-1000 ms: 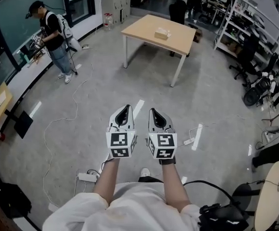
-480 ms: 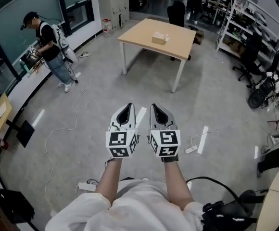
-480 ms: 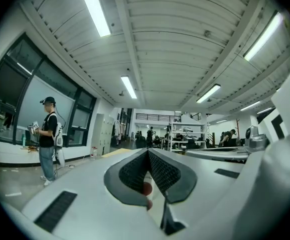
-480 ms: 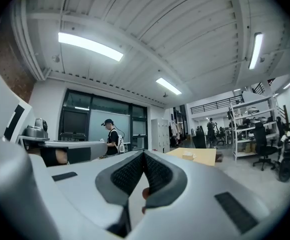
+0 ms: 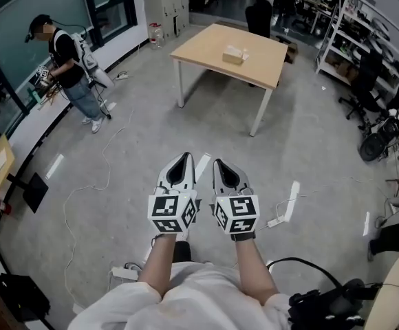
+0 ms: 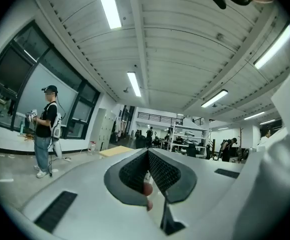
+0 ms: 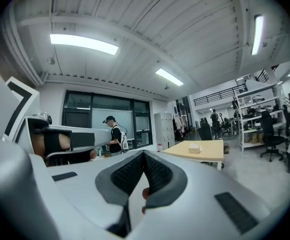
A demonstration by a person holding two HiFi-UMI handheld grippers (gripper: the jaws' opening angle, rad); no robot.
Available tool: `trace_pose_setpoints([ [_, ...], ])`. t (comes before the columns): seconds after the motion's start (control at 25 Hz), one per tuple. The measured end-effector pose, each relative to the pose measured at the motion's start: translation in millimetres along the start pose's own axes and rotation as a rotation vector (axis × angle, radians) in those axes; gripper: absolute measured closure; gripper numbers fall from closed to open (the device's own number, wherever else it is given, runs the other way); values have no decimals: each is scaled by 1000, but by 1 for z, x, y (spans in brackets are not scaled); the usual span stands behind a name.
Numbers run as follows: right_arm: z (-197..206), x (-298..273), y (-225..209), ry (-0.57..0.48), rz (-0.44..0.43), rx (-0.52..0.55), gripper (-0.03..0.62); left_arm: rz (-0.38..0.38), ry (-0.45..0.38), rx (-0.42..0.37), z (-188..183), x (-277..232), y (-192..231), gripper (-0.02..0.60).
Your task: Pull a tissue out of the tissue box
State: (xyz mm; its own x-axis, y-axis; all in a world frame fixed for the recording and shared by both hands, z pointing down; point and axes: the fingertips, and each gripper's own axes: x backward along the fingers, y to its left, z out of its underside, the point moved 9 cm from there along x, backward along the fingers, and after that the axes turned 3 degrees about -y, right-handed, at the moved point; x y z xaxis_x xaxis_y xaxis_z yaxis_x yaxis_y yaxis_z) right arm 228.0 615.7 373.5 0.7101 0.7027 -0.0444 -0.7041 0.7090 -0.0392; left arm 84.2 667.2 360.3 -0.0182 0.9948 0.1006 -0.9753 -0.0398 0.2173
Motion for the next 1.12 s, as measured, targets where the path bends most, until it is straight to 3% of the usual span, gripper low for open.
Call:
trace_pose_setpoints([
  [0.24, -2, -72, -19, 15, 19, -34, 592, 45, -8, -16, -9, -66, 36, 591],
  [0.36, -11, -107, -18, 3, 34, -11, 592, 52, -41, -60, -23, -100, 59, 591],
  [0.48, -21, -140, -16, -10, 55, 22, 592, 51, -17, -86, -19, -125, 87, 591],
  [0.8, -15, -217, -9, 15, 85, 0, 592, 70, -6, -73, -36, -168, 160, 591],
  [1.0, -6, -245, -20, 39, 95, -3, 592, 100, 46, -37, -13, -199, 174, 591],
  [1.12, -10, -266, -35, 27, 95, -8, 592, 127, 48, -69, -10, -220, 171, 591],
])
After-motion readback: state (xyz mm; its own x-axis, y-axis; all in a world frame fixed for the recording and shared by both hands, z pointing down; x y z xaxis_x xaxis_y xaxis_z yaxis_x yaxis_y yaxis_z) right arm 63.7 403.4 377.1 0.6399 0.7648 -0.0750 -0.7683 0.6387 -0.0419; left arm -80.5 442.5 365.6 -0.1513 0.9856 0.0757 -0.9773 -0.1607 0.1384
